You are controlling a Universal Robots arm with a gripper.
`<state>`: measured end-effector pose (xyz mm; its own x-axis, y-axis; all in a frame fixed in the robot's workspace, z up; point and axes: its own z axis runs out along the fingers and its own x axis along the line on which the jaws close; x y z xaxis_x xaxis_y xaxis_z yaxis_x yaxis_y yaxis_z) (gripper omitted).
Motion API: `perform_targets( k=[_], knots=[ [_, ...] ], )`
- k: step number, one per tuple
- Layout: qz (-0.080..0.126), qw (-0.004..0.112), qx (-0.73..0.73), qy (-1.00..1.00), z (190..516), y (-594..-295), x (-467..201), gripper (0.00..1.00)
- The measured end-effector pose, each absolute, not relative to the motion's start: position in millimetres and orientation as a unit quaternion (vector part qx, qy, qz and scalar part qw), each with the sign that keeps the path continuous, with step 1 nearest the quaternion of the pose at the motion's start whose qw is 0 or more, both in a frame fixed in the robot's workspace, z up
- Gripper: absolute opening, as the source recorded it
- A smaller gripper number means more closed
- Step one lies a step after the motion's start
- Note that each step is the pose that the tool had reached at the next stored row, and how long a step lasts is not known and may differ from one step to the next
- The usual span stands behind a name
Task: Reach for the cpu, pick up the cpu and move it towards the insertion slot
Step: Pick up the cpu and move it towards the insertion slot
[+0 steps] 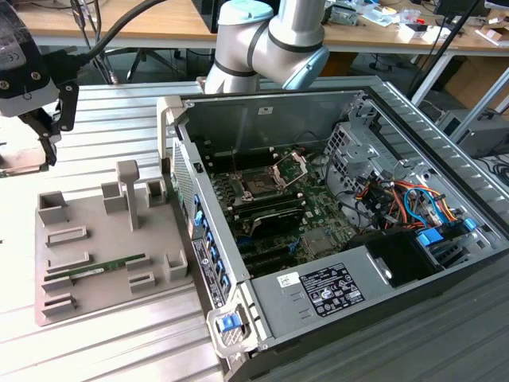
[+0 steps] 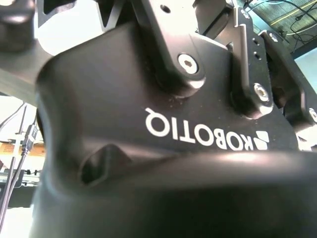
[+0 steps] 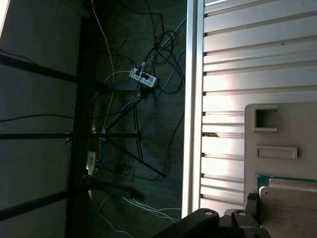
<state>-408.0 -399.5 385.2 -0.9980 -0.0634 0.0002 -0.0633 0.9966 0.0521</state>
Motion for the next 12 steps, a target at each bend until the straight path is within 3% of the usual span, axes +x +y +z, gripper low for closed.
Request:
perform_targets(
  k=[12],
  knots=[
    [-0.026,0.001,0.032,-0.999,385.1,-399.5,-397.0,0.55]
  ],
)
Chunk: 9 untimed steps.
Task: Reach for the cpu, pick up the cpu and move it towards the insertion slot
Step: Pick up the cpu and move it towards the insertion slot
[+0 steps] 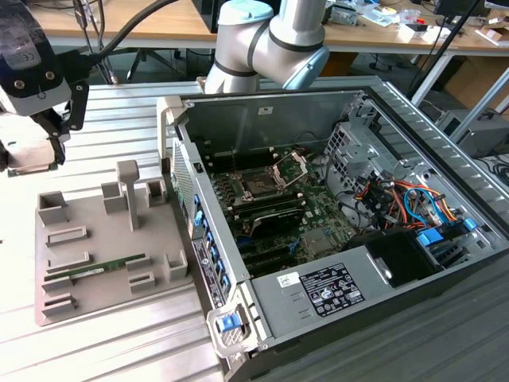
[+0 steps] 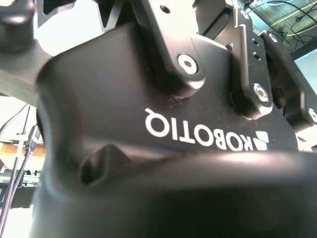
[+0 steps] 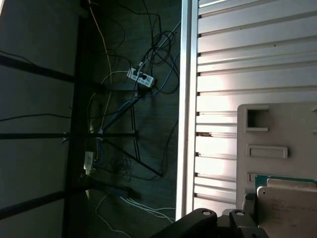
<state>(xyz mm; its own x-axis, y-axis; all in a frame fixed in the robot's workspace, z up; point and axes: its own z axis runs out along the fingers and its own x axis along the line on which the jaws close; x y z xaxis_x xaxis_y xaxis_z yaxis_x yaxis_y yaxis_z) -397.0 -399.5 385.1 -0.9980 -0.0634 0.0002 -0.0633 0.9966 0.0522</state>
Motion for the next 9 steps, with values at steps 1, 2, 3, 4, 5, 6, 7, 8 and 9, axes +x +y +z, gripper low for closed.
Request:
perform_targets(
  k=[1,2,3,4,5,6,7,8,9],
  knots=[
    [-0.026,0.001,0.032,-0.999,385.1,-399.5,-394.6,0.55],
    [-0.026,0.001,0.032,-0.999,385.1,-399.5,-393.3,0.55],
    [-0.026,0.001,0.032,-0.999,385.1,-399.5,-392.0,0.55],
    [-0.026,0.001,0.032,-0.999,385.2,-399.5,-389.9,0.55],
    [-0.026,0.001,0.032,-0.999,385.2,-399.5,-388.3,0.55],
    [-0.026,0.001,0.032,-0.999,385.1,-399.5,-386.7,0.55],
    [-0.026,0.001,0.032,-0.999,385.2,-399.5,-385.1,0.55],
    [-0.026,0.001,0.032,-0.999,385.2,-399.5,-383.3,0.55],
    [-0.026,0.001,0.032,-0.999,385.2,-399.5,-381.5,0.55]
  ],
)
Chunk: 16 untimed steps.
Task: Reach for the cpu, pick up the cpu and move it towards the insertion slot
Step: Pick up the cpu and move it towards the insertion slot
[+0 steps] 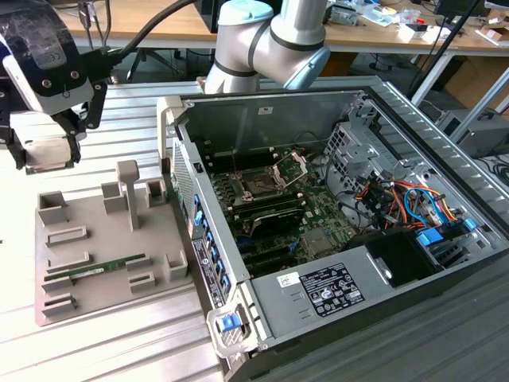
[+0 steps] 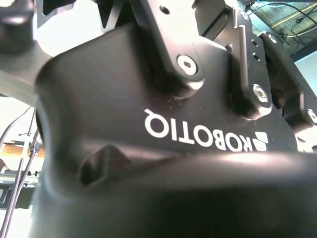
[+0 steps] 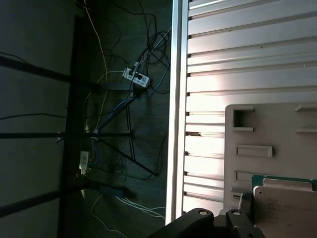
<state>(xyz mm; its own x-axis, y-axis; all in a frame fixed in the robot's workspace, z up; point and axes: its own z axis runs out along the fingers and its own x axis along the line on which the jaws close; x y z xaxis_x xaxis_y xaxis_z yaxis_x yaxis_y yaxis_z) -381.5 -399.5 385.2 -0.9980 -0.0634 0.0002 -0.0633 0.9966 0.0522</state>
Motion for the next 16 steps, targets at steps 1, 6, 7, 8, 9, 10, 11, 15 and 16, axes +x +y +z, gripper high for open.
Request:
perform_targets(
  k=[1,6,7,8,9,10,11,15,16],
  knots=[
    [-0.026,0.001,0.032,-0.999,385.1,-399.5,-380.1,0.55],
    [-0.026,0.001,0.032,-0.999,385.1,-399.5,-364.0,0.55],
    [-0.026,0.001,0.032,-0.999,385.1,-399.5,-363.5,0.55],
    [-0.026,0.001,0.032,-0.999,385.1,-399.5,-362.8,0.55],
    [-0.026,0.001,0.032,-0.999,385.1,-399.5,-362.1,0.55],
    [-0.026,0.001,0.032,-0.999,385.2,-399.5,-361.5,0.55],
    [-0.026,0.001,0.032,-0.999,385.1,-399.5,-361.0,0.55],
    [-0.026,0.001,0.032,-0.999,385.1,-399.5,-358.6,0.55],
    [-0.026,0.001,0.032,-0.999,385.1,-399.5,-357.9,0.55]
  ],
)
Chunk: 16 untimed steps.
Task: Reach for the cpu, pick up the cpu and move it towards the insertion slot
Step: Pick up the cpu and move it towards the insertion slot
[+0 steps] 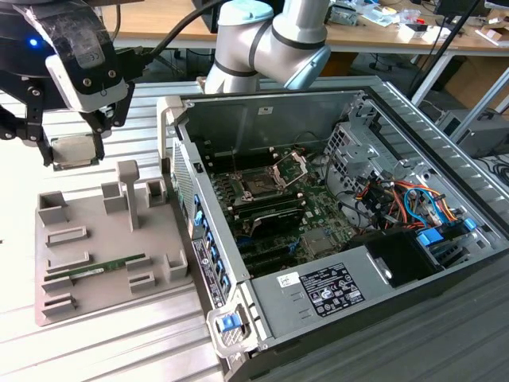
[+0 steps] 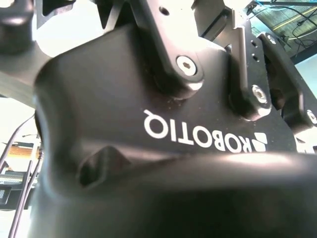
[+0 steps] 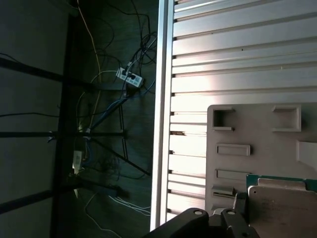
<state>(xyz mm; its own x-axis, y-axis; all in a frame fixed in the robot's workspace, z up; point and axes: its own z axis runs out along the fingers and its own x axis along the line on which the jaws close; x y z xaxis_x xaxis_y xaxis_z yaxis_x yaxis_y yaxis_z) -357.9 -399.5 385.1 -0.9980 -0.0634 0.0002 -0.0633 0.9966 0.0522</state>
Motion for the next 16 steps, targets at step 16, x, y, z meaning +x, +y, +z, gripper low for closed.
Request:
perform_targets(
  k=[16],
  knots=[
    [-0.026,0.001,0.032,-0.999,385.2,-399.5,-343.4,0.55]
  ],
)
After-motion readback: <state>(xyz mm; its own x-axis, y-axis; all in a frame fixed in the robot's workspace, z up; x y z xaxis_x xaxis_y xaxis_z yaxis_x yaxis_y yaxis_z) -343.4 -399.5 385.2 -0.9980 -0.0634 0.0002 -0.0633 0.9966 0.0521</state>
